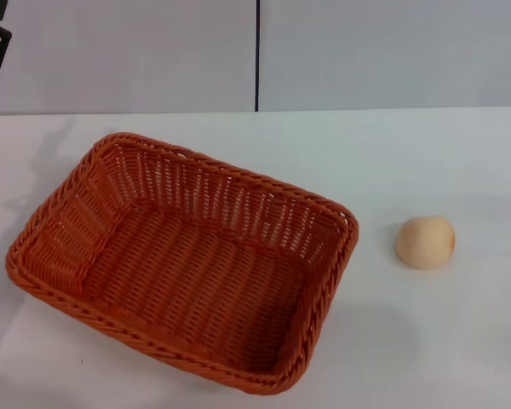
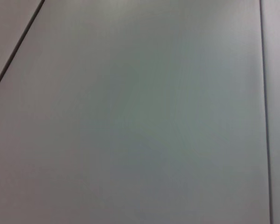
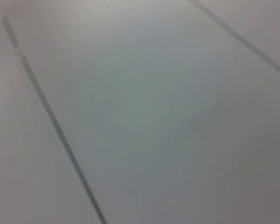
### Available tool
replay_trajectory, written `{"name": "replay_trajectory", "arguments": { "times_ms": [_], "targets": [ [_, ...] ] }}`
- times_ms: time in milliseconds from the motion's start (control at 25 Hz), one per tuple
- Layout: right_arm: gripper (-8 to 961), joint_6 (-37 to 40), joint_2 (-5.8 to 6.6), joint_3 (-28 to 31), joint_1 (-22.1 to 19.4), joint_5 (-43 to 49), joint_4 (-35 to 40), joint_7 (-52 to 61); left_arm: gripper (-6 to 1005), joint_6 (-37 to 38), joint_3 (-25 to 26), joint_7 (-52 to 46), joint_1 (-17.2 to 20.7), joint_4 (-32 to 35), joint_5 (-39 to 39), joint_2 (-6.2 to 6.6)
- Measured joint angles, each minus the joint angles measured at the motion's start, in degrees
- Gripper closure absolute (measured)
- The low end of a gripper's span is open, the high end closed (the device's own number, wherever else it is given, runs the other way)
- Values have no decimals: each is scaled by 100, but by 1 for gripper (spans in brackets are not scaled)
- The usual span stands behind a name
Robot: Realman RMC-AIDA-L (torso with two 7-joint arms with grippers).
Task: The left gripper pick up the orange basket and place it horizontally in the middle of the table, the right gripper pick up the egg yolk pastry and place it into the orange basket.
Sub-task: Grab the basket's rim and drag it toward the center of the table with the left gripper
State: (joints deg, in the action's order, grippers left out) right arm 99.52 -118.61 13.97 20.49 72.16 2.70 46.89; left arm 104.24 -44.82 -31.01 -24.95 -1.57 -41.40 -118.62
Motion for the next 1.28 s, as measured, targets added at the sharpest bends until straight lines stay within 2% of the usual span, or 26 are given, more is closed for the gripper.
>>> {"name": "replay_trajectory", "arguments": {
  "times_ms": [320,600,760,880,1080,1280],
  "targets": [
    [209,521,-4,970,79,0,85,1058,298,-352,0,13,-10,16,0,5],
    [208,992,18,1034,22,6,120,1755,305,-790,50,-63,33,17,43,7],
    [208,923,37,1021,36,38,96,1910,310,-870,53,-143,-37,60,51,21],
    [208,888,37,1018,63,48,122,1840,313,-873,53,-149,-44,74,53,19],
    [208,202,14,1099,122,19,158,972,319,-844,53,-203,-47,85,53,15],
    [208,-108,-3,1277,34,37,314,586,324,-823,53,-204,36,119,48,14]
  ]
}}
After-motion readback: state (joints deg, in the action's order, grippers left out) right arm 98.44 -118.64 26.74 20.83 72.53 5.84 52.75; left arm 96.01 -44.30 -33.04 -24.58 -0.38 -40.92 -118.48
